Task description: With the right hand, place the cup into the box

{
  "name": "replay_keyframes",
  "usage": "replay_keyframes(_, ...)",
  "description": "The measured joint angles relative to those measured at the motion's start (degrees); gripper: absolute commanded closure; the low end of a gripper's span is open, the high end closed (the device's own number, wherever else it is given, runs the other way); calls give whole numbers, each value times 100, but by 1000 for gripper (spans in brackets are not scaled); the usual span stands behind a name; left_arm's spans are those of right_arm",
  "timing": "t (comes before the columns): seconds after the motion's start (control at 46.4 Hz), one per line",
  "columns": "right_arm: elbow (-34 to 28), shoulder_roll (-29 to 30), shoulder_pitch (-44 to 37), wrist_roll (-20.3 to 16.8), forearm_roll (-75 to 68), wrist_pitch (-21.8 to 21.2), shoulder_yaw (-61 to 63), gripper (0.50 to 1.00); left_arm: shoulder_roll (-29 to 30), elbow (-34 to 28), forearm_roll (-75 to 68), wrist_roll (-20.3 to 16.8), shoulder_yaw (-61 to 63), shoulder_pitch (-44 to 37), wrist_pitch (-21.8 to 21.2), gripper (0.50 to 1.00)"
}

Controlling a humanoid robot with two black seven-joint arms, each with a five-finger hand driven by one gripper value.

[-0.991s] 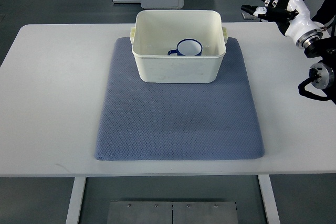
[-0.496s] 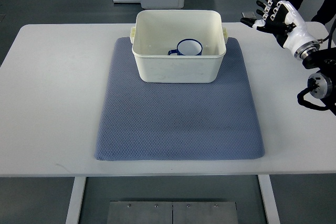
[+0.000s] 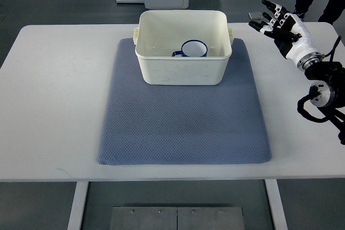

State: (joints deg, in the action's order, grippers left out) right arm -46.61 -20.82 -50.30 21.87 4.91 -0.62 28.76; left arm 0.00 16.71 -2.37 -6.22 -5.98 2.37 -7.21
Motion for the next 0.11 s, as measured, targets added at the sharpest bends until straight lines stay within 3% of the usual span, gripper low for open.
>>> replay_keyframes(0.108,144,119,96,4,-40,1,193,500,0,0,0,0,0,1,0,500)
